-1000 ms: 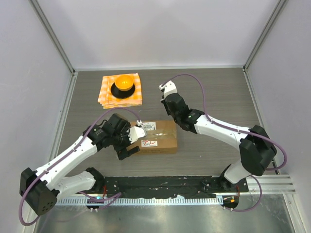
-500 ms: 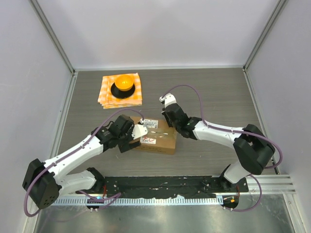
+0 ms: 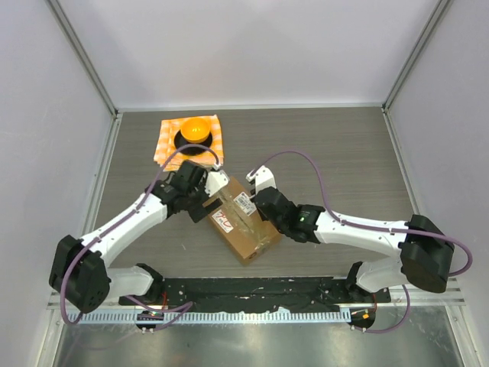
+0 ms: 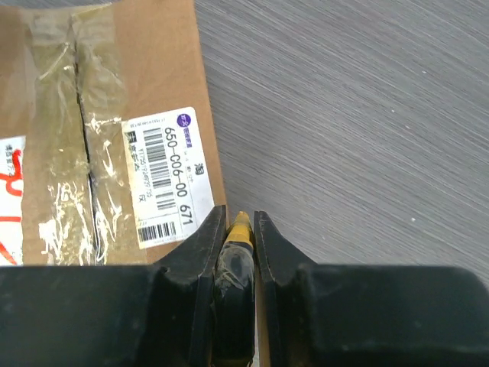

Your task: Unpack the express box

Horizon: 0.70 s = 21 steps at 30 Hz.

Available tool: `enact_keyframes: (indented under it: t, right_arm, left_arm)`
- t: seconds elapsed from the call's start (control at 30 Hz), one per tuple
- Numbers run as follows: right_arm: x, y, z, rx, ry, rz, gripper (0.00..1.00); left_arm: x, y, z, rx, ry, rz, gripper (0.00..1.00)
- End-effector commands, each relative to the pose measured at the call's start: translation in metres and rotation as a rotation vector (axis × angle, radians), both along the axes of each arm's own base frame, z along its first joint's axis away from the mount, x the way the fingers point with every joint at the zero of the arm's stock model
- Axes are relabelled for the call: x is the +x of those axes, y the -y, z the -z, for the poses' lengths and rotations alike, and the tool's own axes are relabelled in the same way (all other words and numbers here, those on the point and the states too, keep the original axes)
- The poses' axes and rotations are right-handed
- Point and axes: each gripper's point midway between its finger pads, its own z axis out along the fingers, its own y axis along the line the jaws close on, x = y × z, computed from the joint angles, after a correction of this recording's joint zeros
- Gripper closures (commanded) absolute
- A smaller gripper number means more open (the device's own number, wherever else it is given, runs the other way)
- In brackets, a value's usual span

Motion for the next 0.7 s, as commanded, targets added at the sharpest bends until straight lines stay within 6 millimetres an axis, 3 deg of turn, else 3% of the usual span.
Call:
enact_keyframes:
  t: [0.0,0.03,0.13,0.23,0.33,0.37,0.4,0.5,0.53,0.67]
  right_arm:
    - [0.005,0.019,-0.026,0.025,0.077,0.111,0.99]
    - [0.007,0.021,-0.032,0.022,0.093,0.117,0.99]
    - [0.017,0.024,-0.063,0.020,0.167,0.150,0.99]
    - [0.027,0.020,-0.102,0.058,0.238,0.170,0.99]
    - [0.031,0.005,-0.140,0.178,0.291,0.141,0.99]
    - [0.030,0.000,-0.144,0.203,0.292,0.121,0.99]
    - [0.030,-0.011,-0.158,0.279,0.316,0.088,0.99]
    - [0.025,-0.032,-0.165,0.351,0.319,-0.004,0.99]
    - [0.026,-0.040,-0.168,0.373,0.329,-0.023,0.99]
    - [0.023,-0.066,-0.165,0.421,0.333,-0.124,0.99]
  left_arm:
    - [-0.025,0.033,-0.049,-0.259,-0.121,0.130,0.00]
    - [-0.039,0.045,-0.065,-0.343,-0.143,0.208,0.00]
    - [-0.063,0.045,-0.078,-0.431,-0.215,0.291,0.00]
    - [-0.053,0.039,-0.082,-0.483,-0.214,0.239,0.00]
    - [-0.028,0.036,-0.080,-0.530,-0.242,0.138,0.00]
    - [-0.020,0.033,-0.070,-0.526,-0.279,0.102,0.00]
    - [-0.015,0.033,-0.068,-0.527,-0.289,0.086,0.13]
    - [0.006,0.029,-0.058,-0.509,-0.306,0.014,0.42]
    - [0.009,0.030,-0.059,-0.515,-0.313,0.005,0.44]
    - [0.017,0.033,-0.051,-0.534,-0.310,-0.008,0.32]
